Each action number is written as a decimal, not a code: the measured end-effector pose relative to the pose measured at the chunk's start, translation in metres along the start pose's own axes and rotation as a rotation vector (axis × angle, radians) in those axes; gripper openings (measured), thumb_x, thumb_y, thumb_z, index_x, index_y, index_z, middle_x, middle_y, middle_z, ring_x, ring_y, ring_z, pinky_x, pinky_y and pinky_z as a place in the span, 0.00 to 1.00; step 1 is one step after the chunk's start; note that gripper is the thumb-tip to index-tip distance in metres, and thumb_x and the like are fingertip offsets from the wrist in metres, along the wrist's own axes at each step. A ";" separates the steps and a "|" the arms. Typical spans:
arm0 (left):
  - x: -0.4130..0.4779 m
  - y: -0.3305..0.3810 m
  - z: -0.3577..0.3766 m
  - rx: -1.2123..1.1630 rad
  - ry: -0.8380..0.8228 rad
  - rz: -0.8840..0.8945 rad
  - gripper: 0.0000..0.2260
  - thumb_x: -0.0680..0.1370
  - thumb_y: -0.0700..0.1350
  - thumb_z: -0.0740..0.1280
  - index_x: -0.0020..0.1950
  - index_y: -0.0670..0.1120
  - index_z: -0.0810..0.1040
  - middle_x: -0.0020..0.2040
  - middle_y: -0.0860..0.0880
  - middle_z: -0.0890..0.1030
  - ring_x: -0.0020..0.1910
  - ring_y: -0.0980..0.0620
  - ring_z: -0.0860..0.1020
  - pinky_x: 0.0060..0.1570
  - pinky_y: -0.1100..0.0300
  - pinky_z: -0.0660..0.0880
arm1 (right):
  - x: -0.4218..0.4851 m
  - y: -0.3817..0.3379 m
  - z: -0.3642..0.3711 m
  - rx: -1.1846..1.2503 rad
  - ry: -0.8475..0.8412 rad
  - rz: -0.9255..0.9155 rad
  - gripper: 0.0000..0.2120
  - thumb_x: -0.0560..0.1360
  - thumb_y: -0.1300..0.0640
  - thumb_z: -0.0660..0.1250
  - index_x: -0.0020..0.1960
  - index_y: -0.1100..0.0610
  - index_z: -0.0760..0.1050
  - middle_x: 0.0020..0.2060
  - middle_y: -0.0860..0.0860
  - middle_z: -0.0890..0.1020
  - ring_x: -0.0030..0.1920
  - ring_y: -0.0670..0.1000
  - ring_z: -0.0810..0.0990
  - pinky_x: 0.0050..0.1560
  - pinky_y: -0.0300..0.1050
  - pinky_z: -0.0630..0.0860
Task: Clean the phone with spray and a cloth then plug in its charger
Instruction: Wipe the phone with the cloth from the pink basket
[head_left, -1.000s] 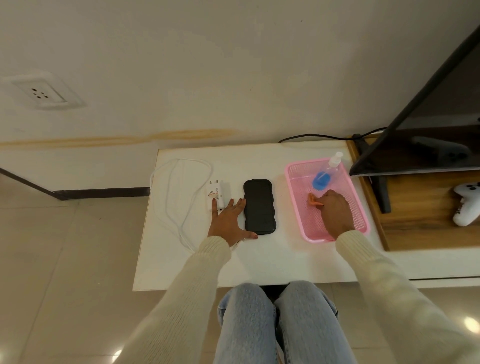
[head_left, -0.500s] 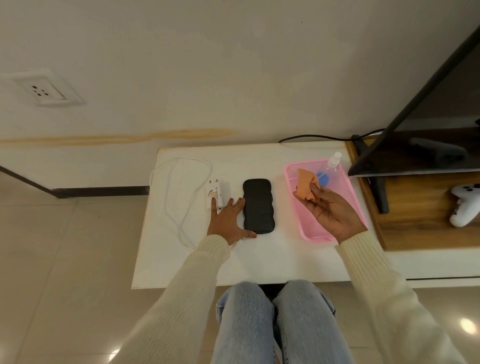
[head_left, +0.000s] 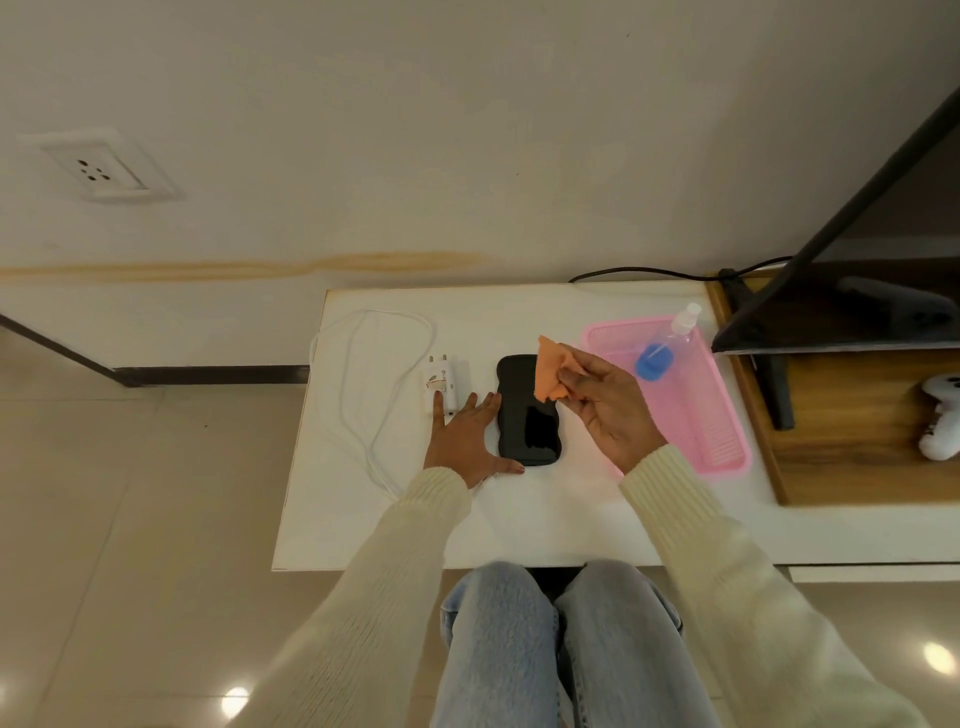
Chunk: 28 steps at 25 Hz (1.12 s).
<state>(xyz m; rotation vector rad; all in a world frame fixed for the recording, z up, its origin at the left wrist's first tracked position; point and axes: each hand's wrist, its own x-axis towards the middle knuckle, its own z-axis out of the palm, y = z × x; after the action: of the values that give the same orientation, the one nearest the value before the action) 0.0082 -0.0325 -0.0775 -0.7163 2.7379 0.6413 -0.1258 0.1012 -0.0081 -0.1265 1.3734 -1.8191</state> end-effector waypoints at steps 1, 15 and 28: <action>0.000 0.000 0.000 -0.008 0.001 0.002 0.48 0.66 0.69 0.67 0.77 0.54 0.48 0.77 0.54 0.57 0.76 0.56 0.49 0.64 0.51 0.23 | 0.005 0.003 0.007 -0.156 0.061 -0.050 0.13 0.77 0.65 0.62 0.61 0.60 0.75 0.54 0.56 0.82 0.52 0.52 0.82 0.53 0.43 0.80; -0.001 0.001 0.000 -0.019 0.038 0.023 0.48 0.65 0.68 0.69 0.77 0.54 0.50 0.76 0.54 0.59 0.76 0.56 0.51 0.67 0.47 0.26 | 0.062 0.048 0.043 -1.629 -0.030 -0.463 0.08 0.79 0.64 0.56 0.54 0.61 0.74 0.51 0.57 0.79 0.52 0.54 0.75 0.55 0.46 0.72; 0.000 0.001 0.000 -0.021 0.030 0.021 0.48 0.64 0.70 0.68 0.77 0.55 0.50 0.76 0.54 0.59 0.76 0.56 0.52 0.68 0.46 0.28 | 0.055 0.065 0.036 -1.906 -0.139 -0.462 0.25 0.78 0.63 0.61 0.72 0.64 0.57 0.69 0.57 0.69 0.68 0.56 0.66 0.70 0.47 0.62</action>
<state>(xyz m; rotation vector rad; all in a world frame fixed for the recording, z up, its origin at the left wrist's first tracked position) 0.0080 -0.0320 -0.0771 -0.7086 2.7729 0.6705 -0.1071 0.0340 -0.0689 -1.5348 2.5522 -0.1158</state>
